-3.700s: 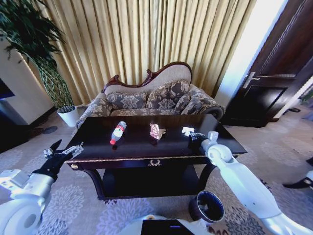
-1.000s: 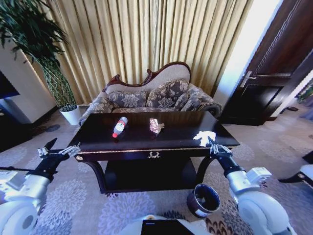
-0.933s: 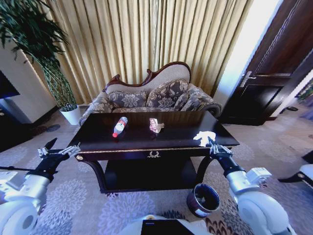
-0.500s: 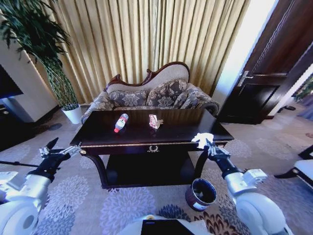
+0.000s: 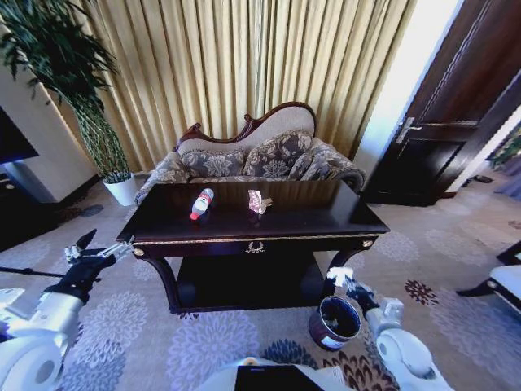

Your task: Move to the front of the table and place the trash on the table into the trash bin.

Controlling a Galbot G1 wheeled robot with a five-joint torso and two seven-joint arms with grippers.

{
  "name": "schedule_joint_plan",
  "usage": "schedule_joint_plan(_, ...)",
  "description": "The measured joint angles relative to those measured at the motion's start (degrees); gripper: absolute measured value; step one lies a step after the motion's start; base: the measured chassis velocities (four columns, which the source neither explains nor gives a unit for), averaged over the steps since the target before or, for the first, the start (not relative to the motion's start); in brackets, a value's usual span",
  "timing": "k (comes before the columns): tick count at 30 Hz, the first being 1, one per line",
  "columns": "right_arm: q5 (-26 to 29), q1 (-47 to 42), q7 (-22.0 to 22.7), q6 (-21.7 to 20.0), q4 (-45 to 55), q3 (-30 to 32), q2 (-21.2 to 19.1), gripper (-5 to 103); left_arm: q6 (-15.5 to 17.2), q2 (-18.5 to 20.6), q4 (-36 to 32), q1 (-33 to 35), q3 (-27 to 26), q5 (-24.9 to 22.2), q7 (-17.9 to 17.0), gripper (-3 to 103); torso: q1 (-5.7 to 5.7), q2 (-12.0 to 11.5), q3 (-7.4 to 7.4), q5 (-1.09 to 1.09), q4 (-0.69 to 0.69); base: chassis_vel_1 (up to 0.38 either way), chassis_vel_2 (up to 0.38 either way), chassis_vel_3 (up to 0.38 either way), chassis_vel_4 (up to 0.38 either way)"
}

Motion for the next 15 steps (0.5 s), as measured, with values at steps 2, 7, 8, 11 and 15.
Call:
schedule_joint_plan(2, -1.09, 1.52, 0.39, 0.37, -3.37, -0.49, -0.52, 0, -0.01, -0.04, 0.00, -0.05, 0.04, 0.03, 0.00, 100, 0.00, 0.00, 0.00, 0.00, 0.01, 0.000, 0.000, 0.000, 0.000)
schedule_joint_plan(7, -5.71, 7.09, 0.81, 1.84, -14.68, -1.79, -1.58, 0, -0.08, -0.32, 0.00, -0.06, 0.19, 0.08, 0.00, 100, 0.00, 0.00, 0.00, 0.00, 0.01, 0.000, 0.000, 0.000, 0.000)
schedule_joint_plan(8, -6.49, 8.15, 0.83, 2.26, -16.83, -1.90, -1.63, 0, -0.11, -0.34, 0.00, -0.06, 0.22, 0.09, 0.00, 100, 0.00, 0.00, 0.00, -0.01, 0.01, 0.000, 0.000, 0.000, 0.000)
schedule_joint_plan(11, -8.12, 10.30, 0.88, 2.89, -21.49, -2.03, -1.61, 0, -0.15, -0.35, 0.00, -0.09, 0.25, 0.10, 0.01, 100, 0.00, 0.00, 0.00, -0.01, 0.00, 0.000, 0.000, 0.000, 0.000)
schedule_joint_plan(15, -8.90, 10.84, 1.01, 2.92, -23.18, -2.06, -1.00, 2, -0.17, -0.35, 0.00, -0.07, 0.24, 0.10, 0.02, 100, 0.01, 0.00, 0.00, 0.00, 0.00, 0.000, 0.000, 0.000, 0.000)
